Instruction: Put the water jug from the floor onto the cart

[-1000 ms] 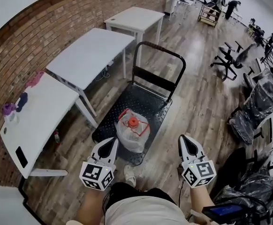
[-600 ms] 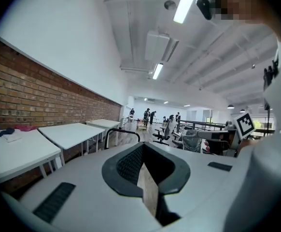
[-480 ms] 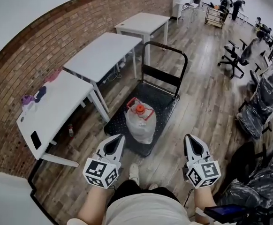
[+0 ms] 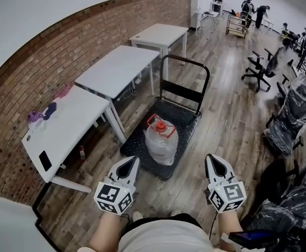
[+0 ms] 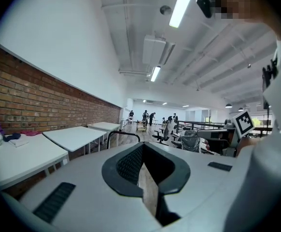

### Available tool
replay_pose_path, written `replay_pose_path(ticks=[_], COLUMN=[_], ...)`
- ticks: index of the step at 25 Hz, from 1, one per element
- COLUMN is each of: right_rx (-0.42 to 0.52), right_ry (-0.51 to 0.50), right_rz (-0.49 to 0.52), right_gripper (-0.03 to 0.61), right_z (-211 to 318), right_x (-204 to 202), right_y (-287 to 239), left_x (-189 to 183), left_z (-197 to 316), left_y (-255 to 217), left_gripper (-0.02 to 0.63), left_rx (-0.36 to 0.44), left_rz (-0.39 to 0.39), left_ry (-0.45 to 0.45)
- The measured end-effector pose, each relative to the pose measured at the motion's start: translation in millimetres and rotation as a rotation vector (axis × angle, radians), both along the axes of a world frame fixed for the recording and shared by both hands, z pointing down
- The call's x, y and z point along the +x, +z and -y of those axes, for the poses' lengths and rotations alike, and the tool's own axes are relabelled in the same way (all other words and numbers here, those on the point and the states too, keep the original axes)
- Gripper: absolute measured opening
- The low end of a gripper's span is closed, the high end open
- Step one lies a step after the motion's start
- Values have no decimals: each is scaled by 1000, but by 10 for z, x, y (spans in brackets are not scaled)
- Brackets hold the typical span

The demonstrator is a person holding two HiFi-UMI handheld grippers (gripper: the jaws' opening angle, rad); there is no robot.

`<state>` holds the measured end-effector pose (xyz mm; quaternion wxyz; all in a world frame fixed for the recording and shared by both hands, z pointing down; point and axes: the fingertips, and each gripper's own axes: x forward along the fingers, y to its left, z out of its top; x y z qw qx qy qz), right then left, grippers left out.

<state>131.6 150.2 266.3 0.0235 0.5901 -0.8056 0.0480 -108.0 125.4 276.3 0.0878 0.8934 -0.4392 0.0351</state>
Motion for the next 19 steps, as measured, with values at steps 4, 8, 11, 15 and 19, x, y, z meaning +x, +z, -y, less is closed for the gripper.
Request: replay_pose_path(ticks=[4,8,11,15,19], right_rx=[-6,-9,-21,-35,-41], right_ry=[-24,-41,-45,-26,-12], right_rz=[-18,-48,-63,-76,-83], right_gripper=[2,2,2,2,2], right_z=[42,61,44,-7,-30], right_x=[-395,-857,-1127,-1311,-1452], right_y=[-22,-75,-50,30,93], left_x=[-410,-880,-1151,-1323,-1474], left_z=[-29,-40,-23,-40,-52], left_y=[-6,66,133,194,254], left_gripper=[0,0,0,0,0], left_rx=[8,3,-1,1,3], left_rz=[-17,-19,-39,-68,-67], left_ry=[-23,-47,-57,-44,-37])
